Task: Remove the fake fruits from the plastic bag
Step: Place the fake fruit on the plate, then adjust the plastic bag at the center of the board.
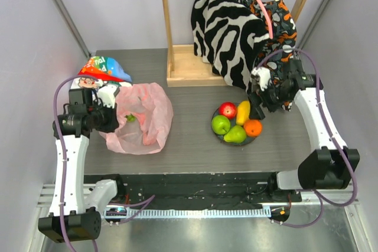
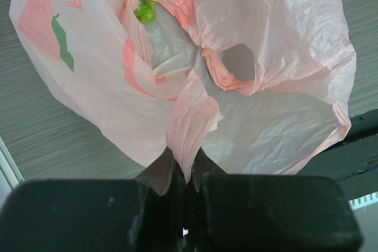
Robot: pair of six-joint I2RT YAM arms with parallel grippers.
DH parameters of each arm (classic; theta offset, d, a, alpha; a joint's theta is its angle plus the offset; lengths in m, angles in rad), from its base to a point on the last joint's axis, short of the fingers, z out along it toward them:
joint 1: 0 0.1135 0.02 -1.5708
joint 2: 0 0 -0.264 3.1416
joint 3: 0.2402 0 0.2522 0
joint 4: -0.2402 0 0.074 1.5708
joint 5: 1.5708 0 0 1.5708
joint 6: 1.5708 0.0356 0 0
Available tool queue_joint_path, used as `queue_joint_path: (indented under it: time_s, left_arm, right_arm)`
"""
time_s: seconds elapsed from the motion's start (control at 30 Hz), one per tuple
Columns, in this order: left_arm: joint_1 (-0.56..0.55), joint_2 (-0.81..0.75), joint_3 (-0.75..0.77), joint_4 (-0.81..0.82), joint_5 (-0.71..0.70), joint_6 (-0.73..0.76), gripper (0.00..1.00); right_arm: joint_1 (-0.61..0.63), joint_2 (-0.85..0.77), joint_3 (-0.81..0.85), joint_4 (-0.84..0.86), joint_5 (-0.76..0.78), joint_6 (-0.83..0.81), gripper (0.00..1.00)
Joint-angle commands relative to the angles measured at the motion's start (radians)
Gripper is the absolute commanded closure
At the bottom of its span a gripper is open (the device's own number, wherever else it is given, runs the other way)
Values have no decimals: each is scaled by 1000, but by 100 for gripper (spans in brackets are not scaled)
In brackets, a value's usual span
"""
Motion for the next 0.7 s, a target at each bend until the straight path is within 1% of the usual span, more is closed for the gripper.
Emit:
queue_joint_path:
  time_s: [0.0,0.03,0.07,0.1,0.13,0.17,0.2,0.23,0.27,0.3,0.33,0.37,0.4,0.43,0.47,0.5,0.53,0.57,0.67]
  left_arm:
    - [-1,-39,38,-28,14,26,100]
    - [-1,-43,44,-31,24,23,100]
    - [-1,-47,56,-35,46,19,100]
    - [-1,-48,66,-40,62,0,100]
    - [-1,-50,78,-41,76,-13,100]
    - [-1,-51,108,-46,100,-29,100]
    - [-1,-51,125,-51,155,-50,100]
    - [-1,-51,145,-55,178,-61,100]
    - [-1,-50,173,-64,194,-69,100]
    - [-1,-48,223,-71,217,-73,100]
    - [-1,-47,256,-81,225,-75,100]
    - [-1,-50,283,-103,228,-73,100]
    - [-3,-54,327,-115,231,-69,100]
    - [-3,-60,346,-147,237,-54,100]
    - [-1,-77,357,-162,237,-46,100]
    - [-1,-86,366,-179,234,-40,100]
    - [-1,-96,372,-193,225,-32,100]
    - [-3,-111,374,-219,219,-23,100]
    - [-3,-162,345,-253,196,-11,100]
  right_arm:
    - [239,-100,170,61,-84,85,0]
    - [290,-106,180,133,-66,230,0]
    - [347,-104,194,195,-76,280,1]
    - [442,-71,214,286,-89,318,0]
    - [497,-43,266,325,-95,364,1]
    - [542,-8,298,357,-90,433,2]
    - [582,29,331,419,-83,470,5]
    - [647,105,392,445,-77,499,11]
    - [669,138,415,477,-86,560,13]
    - [695,167,432,552,-87,585,15]
    - [717,232,479,574,-86,598,18]
    - [766,266,515,583,-87,605,18]
    - [787,302,551,585,-93,617,19]
    - [804,331,616,585,-107,630,21]
    - [841,389,640,588,-115,645,21]
    - [855,412,660,600,-121,697,22]
    - [870,435,682,608,-123,722,26]
    - [890,480,685,612,-123,740,28]
    - [930,526,675,625,-103,759,37]
